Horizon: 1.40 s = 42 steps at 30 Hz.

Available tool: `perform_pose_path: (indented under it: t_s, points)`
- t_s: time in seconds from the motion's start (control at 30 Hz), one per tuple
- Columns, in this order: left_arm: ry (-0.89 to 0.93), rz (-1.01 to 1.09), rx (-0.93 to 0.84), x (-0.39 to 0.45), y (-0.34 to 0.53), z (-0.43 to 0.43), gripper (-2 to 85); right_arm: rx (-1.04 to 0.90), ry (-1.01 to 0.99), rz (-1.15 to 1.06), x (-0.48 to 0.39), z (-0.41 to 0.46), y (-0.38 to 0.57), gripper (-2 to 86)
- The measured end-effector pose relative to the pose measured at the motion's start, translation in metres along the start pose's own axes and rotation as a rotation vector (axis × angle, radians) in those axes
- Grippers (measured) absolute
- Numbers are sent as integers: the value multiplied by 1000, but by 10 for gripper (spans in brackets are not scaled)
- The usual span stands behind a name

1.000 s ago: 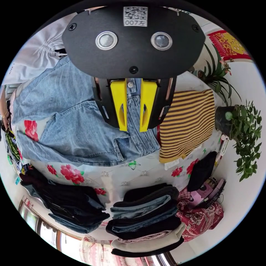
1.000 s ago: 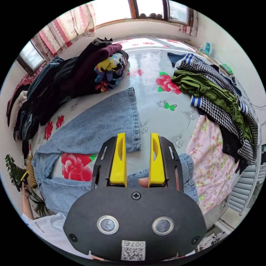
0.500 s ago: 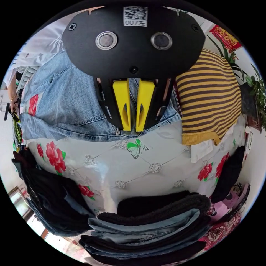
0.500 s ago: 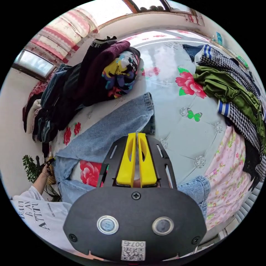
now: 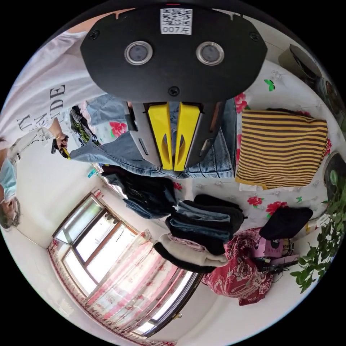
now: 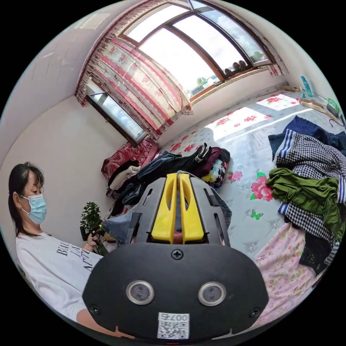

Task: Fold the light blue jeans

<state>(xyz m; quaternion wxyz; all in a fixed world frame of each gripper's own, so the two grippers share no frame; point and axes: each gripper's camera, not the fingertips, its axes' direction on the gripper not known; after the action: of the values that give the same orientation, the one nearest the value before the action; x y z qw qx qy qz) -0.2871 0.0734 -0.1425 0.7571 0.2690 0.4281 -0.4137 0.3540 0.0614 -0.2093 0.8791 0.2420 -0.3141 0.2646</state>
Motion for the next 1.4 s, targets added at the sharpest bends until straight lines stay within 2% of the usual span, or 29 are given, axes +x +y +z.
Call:
perform_pose_path:
  t_s: [0.1, 0.23, 0.27, 0.33, 0.43, 0.67, 0.77, 0.83, 0.87, 0.9, 0.97, 1.03, 1.17, 1.3, 1.4]
  points:
    - [-63, -28, -97, 11, 69, -37, -10, -101, 32, 42, 25, -25, 39, -3]
    - [-158, -243, -393, -9, 178, -13, -10, -293, 115, 227, 80, -22, 119, -3]
    - [-153, -280, -411, -13, 190, -9, -10, -311, 127, 264, 89, -20, 132, -3]
    - [-133, -385, -394, -25, 213, -3, -10, -354, 158, 402, 119, -14, 174, -3]
    - [-108, -389, -336, -27, 193, -5, -10, -293, 121, 482, 136, -17, 188, -3]
    - [-121, -138, -254, 23, 132, -33, -9, -60, 21, 203, 86, -72, 139, -2]
    - [-184, -116, -366, 24, 160, -17, -8, -171, 192, 152, 91, -75, 156, 0]
    - [-215, -161, -486, 19, 197, 12, -4, -356, 350, 298, 128, -45, 190, 4]
    - [-216, -174, -495, 19, 204, 16, -3, -390, 396, 331, 136, -40, 199, 5]
    - [-209, -206, -489, 20, 216, 19, 2, -413, 469, 362, 142, -34, 211, 7]
    - [-218, -263, -463, 21, 227, 15, 15, -333, 508, 360, 137, -35, 216, 13]
    - [-271, -276, -444, 27, 231, 5, 29, -246, 465, 297, 116, -27, 205, 21]
    - [-384, -256, -382, 38, 215, -11, 41, -267, 285, 84, 65, 33, 172, 30]
    - [-355, -184, -282, 59, 179, 5, 48, -442, -47, -76, 3, 163, 147, 39]
    - [-367, -105, -324, 69, 162, 53, 55, -638, -238, -129, -41, 275, 144, 48]
